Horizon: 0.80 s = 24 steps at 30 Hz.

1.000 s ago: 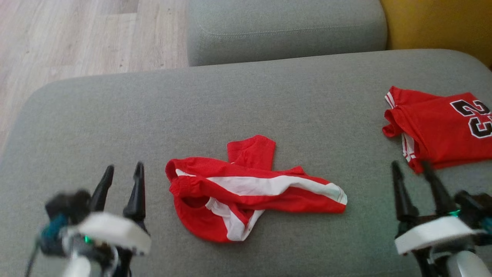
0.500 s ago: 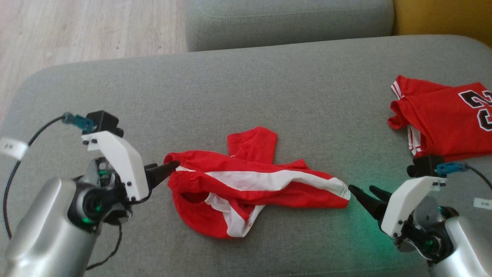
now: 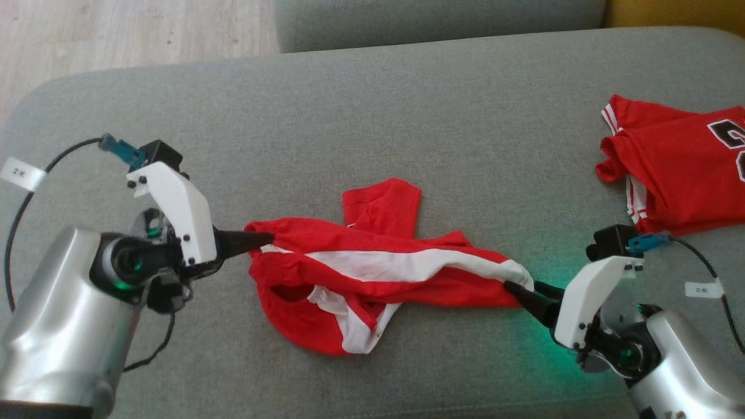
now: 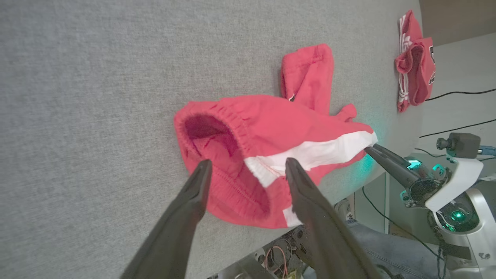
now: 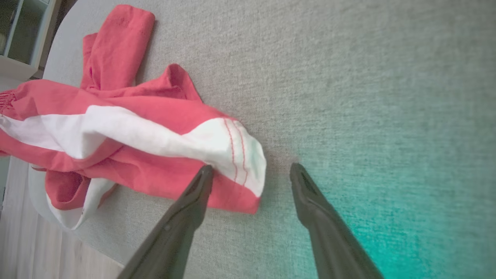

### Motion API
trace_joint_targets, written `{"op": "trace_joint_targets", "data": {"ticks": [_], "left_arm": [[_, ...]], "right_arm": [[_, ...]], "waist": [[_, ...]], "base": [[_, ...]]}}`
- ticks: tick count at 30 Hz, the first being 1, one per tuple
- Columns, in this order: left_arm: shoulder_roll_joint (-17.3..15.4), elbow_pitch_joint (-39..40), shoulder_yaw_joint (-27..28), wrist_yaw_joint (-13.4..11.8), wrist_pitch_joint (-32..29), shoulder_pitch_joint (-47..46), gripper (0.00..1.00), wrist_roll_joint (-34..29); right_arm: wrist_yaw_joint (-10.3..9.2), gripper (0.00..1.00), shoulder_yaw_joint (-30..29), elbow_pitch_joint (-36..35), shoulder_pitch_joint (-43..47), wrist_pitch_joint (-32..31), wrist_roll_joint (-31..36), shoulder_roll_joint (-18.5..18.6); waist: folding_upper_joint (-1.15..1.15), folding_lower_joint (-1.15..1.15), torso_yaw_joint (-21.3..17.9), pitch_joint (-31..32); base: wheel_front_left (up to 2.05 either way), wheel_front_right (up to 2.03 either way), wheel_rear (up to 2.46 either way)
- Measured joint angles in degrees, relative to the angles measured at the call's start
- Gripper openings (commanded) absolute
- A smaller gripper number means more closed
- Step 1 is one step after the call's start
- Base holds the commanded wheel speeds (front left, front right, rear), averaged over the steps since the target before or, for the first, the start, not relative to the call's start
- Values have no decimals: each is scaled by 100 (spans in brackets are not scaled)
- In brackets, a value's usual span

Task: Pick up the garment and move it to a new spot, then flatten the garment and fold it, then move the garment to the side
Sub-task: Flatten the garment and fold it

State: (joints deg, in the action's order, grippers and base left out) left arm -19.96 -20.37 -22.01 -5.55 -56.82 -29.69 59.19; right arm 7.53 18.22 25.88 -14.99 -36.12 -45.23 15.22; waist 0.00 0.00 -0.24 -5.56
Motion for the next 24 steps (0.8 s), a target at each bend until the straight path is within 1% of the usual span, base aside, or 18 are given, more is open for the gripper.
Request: {"op": "trace_joint_targets", "data": {"ticks": [5, 10, 11, 12, 13, 14, 15, 16, 17, 21, 24], "left_arm": [[12, -214, -75, 8, -265, -113, 100, 82], [31, -268, -125, 62, -338, -113, 100, 154], [38, -270, -134, 70, -343, -113, 100, 155], [47, -275, -141, 82, -344, -113, 100, 155], [55, -281, -143, 109, -363, -113, 99, 155], [62, -293, -144, 109, -360, -113, 74, 155], [65, -304, -144, 110, -358, -114, 36, 155], [69, -320, -144, 115, -357, -114, 0, 156], [73, -331, -144, 162, -357, -114, 0, 162], [76, -356, -142, 244, -308, -113, 0, 205], [75, -380, -137, 261, -307, -112, 0, 255]], "right_arm": [[0, 100, 242, 132, -231, 183, -148, -4], [0, 100, 464, 266, -383, 352, -301, -1], [0, 98, 505, 286, -404, 399, -333, 3], [0, 93, 546, 311, -439, 419, -365, 5], [0, 83, 583, 334, -469, 448, -378, 9], [0, 58, 628, 337, -489, 476, -396, 16], [0, 37, 686, 352, -506, 502, -444, 22], [0, 10, 745, 372, -522, 525, -479, 29], [0, 0, 789, 386, -532, 563, -505, 32], [0, 0, 965, 383, -545, 757, -624, 126], [0, 0, 1002, 367, -545, 942, -676, 231]], "waist": [[0, 0, -38, -97], [0, 0, -50, -155], [0, 0, -46, -164], [0, 0, -41, -173], [0, 0, -35, -179], [0, 0, -32, -183], [0, 0, -30, -184], [0, 0, -29, -180], [0, 0, -29, -172], [0, 0, -35, -98], [0, 0, -36, -14]], "base": [[0, 0, 0], [0, 0, 0], [0, 0, 0], [0, 0, 0], [0, 0, 0], [0, 0, 0], [0, 0, 0], [0, 0, 0], [0, 0, 0], [0, 0, 0], [0, 0, 0]]}}
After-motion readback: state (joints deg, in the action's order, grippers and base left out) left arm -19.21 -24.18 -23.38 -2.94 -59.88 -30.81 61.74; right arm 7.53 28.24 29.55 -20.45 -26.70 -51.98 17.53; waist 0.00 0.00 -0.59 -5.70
